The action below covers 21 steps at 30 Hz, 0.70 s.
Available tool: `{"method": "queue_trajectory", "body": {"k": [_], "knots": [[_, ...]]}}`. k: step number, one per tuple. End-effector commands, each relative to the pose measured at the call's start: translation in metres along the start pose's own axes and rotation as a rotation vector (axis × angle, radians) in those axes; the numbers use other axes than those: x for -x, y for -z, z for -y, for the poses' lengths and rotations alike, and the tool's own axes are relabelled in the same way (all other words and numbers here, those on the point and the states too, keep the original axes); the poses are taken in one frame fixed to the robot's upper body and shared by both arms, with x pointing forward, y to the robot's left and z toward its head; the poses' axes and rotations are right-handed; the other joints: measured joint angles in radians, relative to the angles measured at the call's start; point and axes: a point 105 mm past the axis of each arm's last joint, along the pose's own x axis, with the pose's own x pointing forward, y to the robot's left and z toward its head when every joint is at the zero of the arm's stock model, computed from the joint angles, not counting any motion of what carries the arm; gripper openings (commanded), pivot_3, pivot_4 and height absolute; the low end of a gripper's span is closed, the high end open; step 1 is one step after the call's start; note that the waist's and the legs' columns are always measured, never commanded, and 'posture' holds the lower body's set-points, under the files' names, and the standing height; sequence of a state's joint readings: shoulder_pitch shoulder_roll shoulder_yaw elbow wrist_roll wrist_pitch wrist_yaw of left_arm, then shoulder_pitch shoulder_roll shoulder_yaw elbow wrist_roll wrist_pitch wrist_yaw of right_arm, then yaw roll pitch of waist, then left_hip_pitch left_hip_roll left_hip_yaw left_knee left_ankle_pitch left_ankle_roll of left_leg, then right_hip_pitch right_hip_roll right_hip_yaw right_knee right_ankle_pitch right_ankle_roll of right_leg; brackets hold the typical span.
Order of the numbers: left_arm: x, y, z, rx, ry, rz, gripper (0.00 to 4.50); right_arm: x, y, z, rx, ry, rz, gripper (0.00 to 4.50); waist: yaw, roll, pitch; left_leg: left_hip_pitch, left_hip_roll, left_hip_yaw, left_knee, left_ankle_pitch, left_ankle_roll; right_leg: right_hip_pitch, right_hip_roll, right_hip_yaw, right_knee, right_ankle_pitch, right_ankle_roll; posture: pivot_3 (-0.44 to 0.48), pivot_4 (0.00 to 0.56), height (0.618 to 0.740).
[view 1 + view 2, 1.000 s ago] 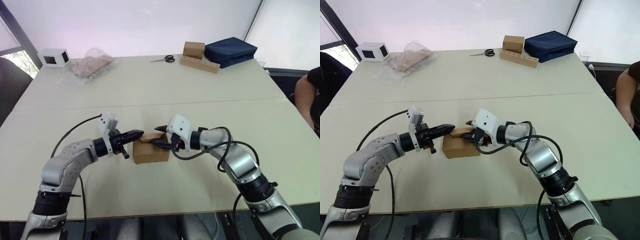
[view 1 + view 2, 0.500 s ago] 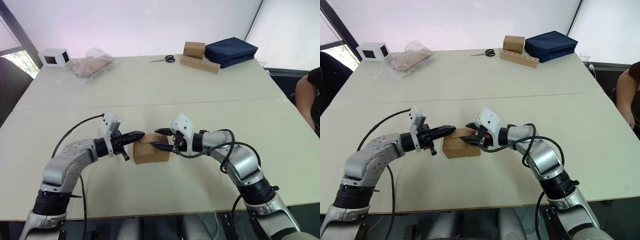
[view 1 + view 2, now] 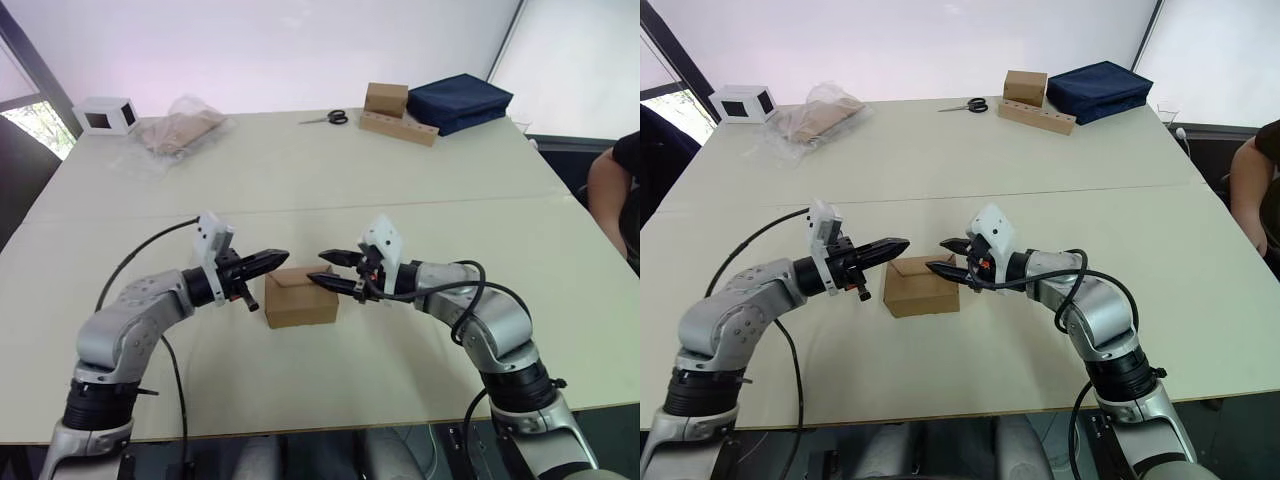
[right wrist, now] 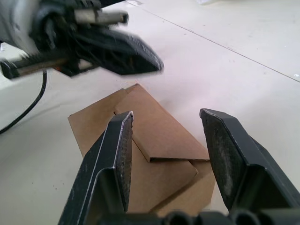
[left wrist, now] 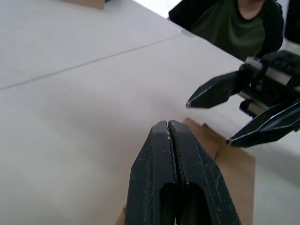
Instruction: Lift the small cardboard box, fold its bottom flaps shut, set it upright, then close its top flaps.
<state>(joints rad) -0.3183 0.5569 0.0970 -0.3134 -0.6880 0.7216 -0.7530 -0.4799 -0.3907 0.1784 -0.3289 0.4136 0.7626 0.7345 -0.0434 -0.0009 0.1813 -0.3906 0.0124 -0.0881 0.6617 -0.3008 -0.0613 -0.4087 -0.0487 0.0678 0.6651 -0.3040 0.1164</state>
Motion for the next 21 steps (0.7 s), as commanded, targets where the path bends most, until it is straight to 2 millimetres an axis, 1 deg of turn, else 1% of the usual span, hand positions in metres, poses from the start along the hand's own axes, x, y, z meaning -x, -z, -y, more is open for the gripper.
{"method": "queue_trajectory", "body": {"k": [1, 4, 8, 12, 17, 21], "knots": [[0.009, -0.002, 0.009, -0.079, -0.014, -0.036, 0.0, 0.001, -0.016, -0.011, 0.032, -0.02, 0.038, 2.32, 0.0, 0.0, 0.0, 0.0, 0.0, 0.0, 0.0, 0.0, 0.0, 0.0, 0.0, 0.0, 0.0, 0.0, 0.0, 0.0, 0.15, 0.74], [0.01, 0.009, 0.014, -0.094, -0.027, -0.082, 0.0, -0.001, -0.012, -0.017, 0.029, -0.031, 0.005, 2.32, 0.0, 0.0, 0.0, 0.0, 0.0, 0.0, 0.0, 0.0, 0.0, 0.0, 0.0, 0.0, 0.0, 0.0, 0.0, 0.0, 0.15, 0.74], [0.009, 0.016, 0.011, -0.079, -0.058, -0.088, 0.0, -0.005, -0.006, -0.025, 0.029, -0.049, -0.028, 2.32, 0.005, 0.0, 0.0, 0.0, 0.0, 0.0, 0.0, 0.0, 0.0, 0.0, 0.0, 0.0, 0.0, 0.0, 0.0, 0.0, 0.15, 0.74], [0.005, 0.027, 0.012, -0.087, -0.059, -0.146, 0.0, -0.01, 0.009, -0.029, 0.013, -0.064, -0.096, 2.32, 0.003, 0.0, 0.0, 0.0, 0.0, 0.0, 0.0, 0.0, 0.0, 0.0, 0.0, 0.0, 0.0, 0.0, 0.0, 0.0, 0.15, 0.74], [0.004, 0.037, 0.015, -0.109, -0.043, -0.212, 0.0, -0.011, 0.02, -0.028, -0.005, -0.06, -0.159, 2.32, 0.003, 0.0, 0.0, 0.0, 0.0, 0.0, 0.0, 0.0, 0.0, 0.001, 0.0, 0.0, 0.0, 0.0, 0.0, 0.0, 0.15, 0.74], [0.005, 0.041, 0.014, -0.128, -0.047, -0.238, 0.0, -0.011, 0.022, -0.025, -0.009, -0.046, -0.172, 2.32, 0.003, 0.0, -0.001, 0.0, 0.0, 0.0, 0.0, 0.0, 0.0, 0.001, 0.0, 0.0, 0.0, 0.0, 0.0, 0.0, 0.15, 0.74]]}}
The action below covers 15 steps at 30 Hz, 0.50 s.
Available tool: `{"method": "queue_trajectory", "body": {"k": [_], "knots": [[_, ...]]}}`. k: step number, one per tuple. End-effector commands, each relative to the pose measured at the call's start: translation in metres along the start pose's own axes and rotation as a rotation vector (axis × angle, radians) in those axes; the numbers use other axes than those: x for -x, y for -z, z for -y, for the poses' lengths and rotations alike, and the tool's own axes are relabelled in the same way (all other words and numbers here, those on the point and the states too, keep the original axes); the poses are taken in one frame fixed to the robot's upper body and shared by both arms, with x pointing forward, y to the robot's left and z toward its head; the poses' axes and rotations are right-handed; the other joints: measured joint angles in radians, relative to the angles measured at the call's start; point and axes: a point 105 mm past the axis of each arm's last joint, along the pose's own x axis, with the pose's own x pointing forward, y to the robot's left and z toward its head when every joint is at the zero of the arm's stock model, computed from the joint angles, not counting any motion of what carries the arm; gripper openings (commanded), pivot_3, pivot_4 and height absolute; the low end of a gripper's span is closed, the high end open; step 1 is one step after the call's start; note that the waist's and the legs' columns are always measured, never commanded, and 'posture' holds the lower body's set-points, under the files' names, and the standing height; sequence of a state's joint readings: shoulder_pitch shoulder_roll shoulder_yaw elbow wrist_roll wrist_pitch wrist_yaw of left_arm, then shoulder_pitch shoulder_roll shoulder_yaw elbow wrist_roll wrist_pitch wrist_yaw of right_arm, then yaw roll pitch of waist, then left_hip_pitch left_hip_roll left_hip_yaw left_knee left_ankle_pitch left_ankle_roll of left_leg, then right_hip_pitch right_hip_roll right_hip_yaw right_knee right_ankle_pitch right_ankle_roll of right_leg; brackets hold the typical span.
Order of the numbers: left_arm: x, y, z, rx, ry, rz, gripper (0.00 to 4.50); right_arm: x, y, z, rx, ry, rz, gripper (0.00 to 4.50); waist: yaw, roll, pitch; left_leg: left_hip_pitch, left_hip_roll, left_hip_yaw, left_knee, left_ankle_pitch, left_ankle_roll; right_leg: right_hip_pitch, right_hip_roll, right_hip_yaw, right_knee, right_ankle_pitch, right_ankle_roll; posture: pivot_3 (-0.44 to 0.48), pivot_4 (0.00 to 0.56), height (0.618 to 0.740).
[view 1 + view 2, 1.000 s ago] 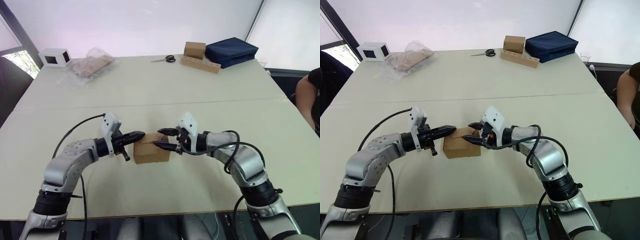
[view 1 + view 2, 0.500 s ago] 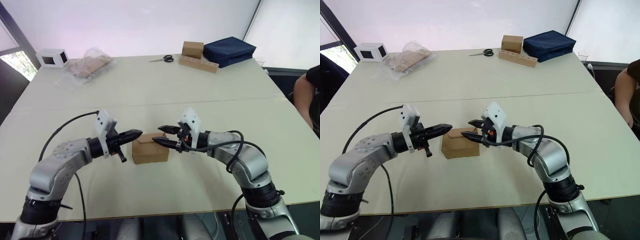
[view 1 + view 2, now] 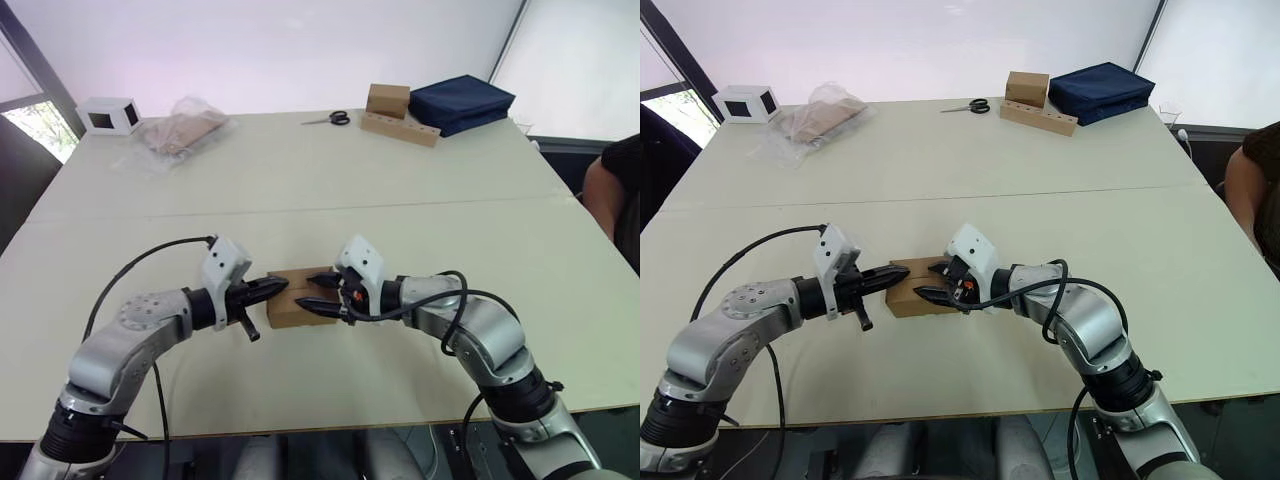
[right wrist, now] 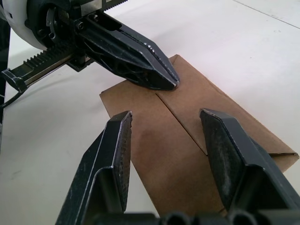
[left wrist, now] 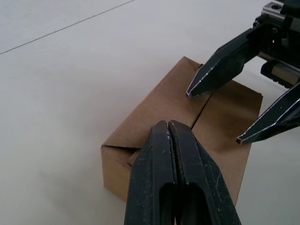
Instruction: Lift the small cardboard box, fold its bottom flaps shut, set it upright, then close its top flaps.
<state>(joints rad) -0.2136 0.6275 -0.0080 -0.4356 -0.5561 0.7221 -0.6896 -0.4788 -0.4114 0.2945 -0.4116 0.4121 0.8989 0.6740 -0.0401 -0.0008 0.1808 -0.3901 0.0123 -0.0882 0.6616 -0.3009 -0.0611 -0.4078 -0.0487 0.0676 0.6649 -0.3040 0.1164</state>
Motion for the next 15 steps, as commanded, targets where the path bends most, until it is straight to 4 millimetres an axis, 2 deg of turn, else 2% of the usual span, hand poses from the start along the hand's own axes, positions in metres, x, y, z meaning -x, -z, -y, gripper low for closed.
{"method": "queue_trajectory", "body": {"k": [1, 6, 9, 13, 15], "knots": [[-0.001, 0.009, 0.003, -0.027, 0.011, -0.055, 0.0, -0.001, 0.004, 0.001, -0.004, 0.005, -0.031, 2.32, 0.0, 0.0, 0.0, 0.0, 0.0, 0.0, 0.0, 0.0, 0.0, 0.0, 0.0, 0.0, 0.0, 0.0, 0.0, 0.0, 0.15, 0.74], [0.001, 0.015, 0.003, -0.039, 0.005, -0.071, 0.0, -0.001, 0.004, 0.001, -0.006, 0.007, -0.029, 2.32, -0.001, 0.0, 0.0, 0.001, 0.0, 0.0, 0.0, 0.0, 0.0, 0.001, 0.0, 0.0, 0.0, 0.0, 0.0, 0.0, 0.15, 0.74], [0.003, 0.012, -0.002, -0.04, -0.026, -0.027, 0.0, 0.0, 0.002, 0.003, -0.003, 0.018, -0.005, 2.32, -0.001, 0.0, 0.0, 0.001, 0.0, 0.0, 0.0, 0.0, 0.0, 0.001, 0.0, 0.0, 0.0, 0.0, 0.0, 0.0, 0.15, 0.74], [0.007, 0.004, -0.009, -0.003, -0.062, 0.062, 0.0, 0.004, -0.01, 0.006, 0.009, 0.034, 0.088, 2.32, -0.001, 0.0, 0.0, 0.001, 0.0, 0.0, 0.0, 0.0, 0.0, 0.001, 0.0, 0.0, 0.0, 0.0, 0.0, 0.0, 0.15, 0.74], [0.011, 0.003, -0.013, 0.016, -0.085, 0.079, 0.0, 0.012, -0.026, 0.012, -0.005, 0.065, 0.202, 2.32, -0.001, 0.0, 0.0, 0.001, 0.0, 0.0, 0.0, 0.0, 0.0, 0.001, 0.0, 0.0, 0.0, 0.0, 0.0, 0.0, 0.15, 0.74]]}}
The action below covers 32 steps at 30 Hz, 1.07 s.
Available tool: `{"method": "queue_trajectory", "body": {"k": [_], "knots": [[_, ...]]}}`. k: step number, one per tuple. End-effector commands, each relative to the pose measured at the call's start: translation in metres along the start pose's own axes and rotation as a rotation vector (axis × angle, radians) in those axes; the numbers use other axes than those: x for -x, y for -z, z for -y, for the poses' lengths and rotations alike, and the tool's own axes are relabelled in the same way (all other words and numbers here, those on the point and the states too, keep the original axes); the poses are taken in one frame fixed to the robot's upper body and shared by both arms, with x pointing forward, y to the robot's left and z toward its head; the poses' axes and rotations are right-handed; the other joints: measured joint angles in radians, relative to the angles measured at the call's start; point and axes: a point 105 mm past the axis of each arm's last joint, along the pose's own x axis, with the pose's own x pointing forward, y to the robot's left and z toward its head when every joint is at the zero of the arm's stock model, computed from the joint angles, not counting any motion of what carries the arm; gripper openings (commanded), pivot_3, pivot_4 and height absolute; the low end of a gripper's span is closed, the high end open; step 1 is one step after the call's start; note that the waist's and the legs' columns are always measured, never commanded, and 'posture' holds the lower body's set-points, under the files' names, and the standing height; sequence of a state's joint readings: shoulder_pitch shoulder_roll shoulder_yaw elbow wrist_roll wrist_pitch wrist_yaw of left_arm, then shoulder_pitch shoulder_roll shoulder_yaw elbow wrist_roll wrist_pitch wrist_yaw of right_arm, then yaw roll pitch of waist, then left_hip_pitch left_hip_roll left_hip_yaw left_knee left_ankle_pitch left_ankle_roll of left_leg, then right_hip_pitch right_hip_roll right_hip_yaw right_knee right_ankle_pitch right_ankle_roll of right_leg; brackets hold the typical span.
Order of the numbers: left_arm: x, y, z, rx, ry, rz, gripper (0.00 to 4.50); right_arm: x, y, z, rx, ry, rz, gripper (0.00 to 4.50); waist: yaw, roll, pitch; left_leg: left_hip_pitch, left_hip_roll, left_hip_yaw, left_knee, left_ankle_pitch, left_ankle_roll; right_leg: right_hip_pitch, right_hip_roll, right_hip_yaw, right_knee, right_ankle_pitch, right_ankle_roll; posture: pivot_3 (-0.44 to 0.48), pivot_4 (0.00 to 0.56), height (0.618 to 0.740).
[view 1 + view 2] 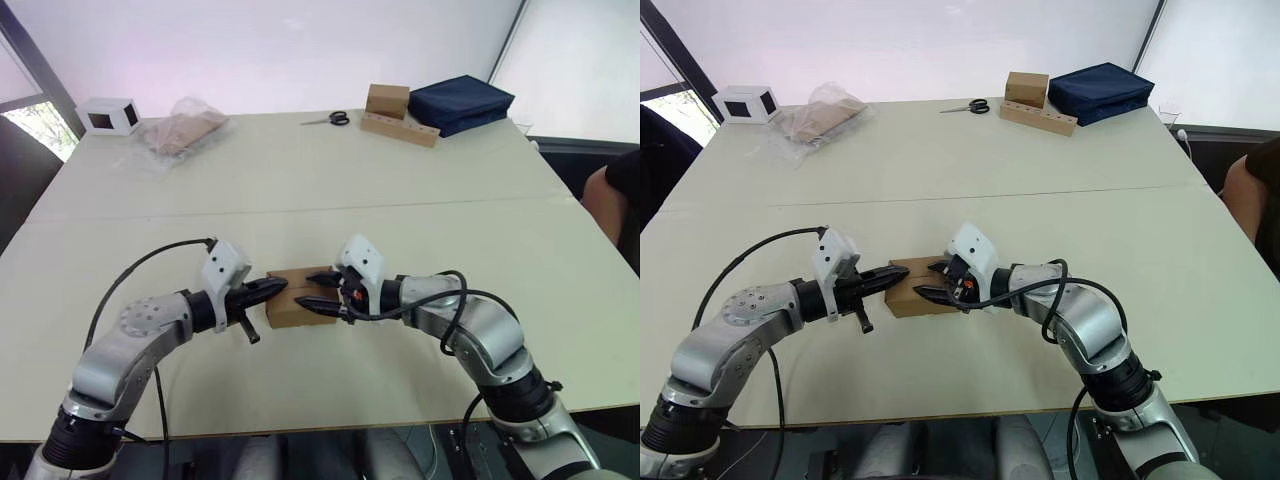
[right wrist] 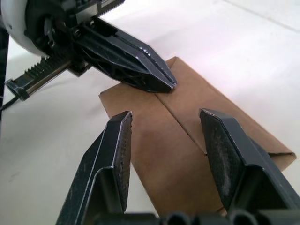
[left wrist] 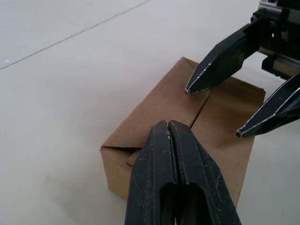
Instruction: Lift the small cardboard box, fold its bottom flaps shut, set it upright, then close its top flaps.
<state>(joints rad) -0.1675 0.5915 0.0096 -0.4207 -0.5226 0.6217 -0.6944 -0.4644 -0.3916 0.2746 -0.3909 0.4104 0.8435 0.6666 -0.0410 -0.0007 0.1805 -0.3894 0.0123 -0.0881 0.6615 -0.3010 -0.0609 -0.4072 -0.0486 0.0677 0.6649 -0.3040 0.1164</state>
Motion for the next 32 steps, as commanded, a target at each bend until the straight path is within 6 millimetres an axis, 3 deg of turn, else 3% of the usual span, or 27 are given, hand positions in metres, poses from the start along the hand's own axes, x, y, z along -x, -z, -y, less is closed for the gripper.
{"method": "queue_trajectory", "body": {"k": [1, 7, 12, 14, 19, 25, 32], "knots": [[0.011, -0.001, -0.013, 0.042, -0.078, 0.028, 0.0, 0.016, -0.03, 0.01, -0.012, 0.059, 0.198, 2.32, 0.0, 0.0, 0.0, 0.0, 0.0, 0.0, 0.0, 0.0, 0.0, 0.0, 0.0, 0.0, 0.0, 0.0, 0.0, 0.0, 0.15, 0.74], [0.033, -0.021, -0.028, 0.081, -0.164, 0.082, 0.0, 0.051, -0.049, 0.022, -0.063, 0.129, 0.33, 2.32, 0.002, 0.0, 0.0, 0.0, 0.0, 0.0, 0.0, 0.0, 0.0, 0.0, 0.0, 0.0, 0.0, 0.0, 0.0, 0.0, 0.15, 0.74], [0.062, -0.025, -0.024, 0.095, -0.164, 0.03, 0.0, 0.081, -0.031, 0.017, -0.13, 0.15, 0.267, 2.32, -0.001, 0.0, 0.0, -0.001, 0.0, 0.0, 0.0, 0.0, 0.001, -0.001, 0.0, 0.0, 0.0, 0.0, 0.0, 0.0, 0.15, 0.74], [0.077, -0.008, -0.016, 0.107, -0.164, -0.057, 0.0, 0.093, -0.008, 0.01, -0.16, 0.159, 0.178, 2.32, -0.001, 0.0, 0.001, -0.001, 0.0, 0.0, -0.001, 0.0, 0.001, -0.001, 0.0, 0.0, 0.0, 0.0, 0.0, 0.0, 0.15, 0.74], [0.105, 0.027, 0.012, 0.161, -0.118, -0.204, 0.0, 0.116, 0.026, -0.011, -0.229, 0.134, 0.034, 2.32, 0.0, 0.0, 0.001, -0.001, 0.0, 0.001, -0.001, -0.001, 0.001, 0.0, 0.0, 0.001, -0.001, 0.0, 0.0, 0.0, 0.15, 0.74], [0.114, 0.04, 0.023, 0.222, -0.123, -0.216, 0.0, 0.13, 0.041, -0.009, -0.24, 0.159, -0.037, 2.32, 0.012, -0.001, 0.001, 0.002, 0.001, 0.001, 0.0, -0.001, 0.001, 0.004, 0.0, 0.0, -0.002, 0.0, 0.0, 0.0, 0.15, 0.74], [0.113, 0.045, 0.027, 0.256, -0.126, -0.209, 0.0, 0.127, 0.046, -0.013, -0.242, 0.139, -0.055, 2.32, 0.023, -0.001, 0.001, 0.002, 0.001, 0.002, 0.0, -0.001, 0.002, 0.004, 0.0, 0.001, -0.003, 0.0, 0.0, 0.0, 0.15, 0.74]]}}
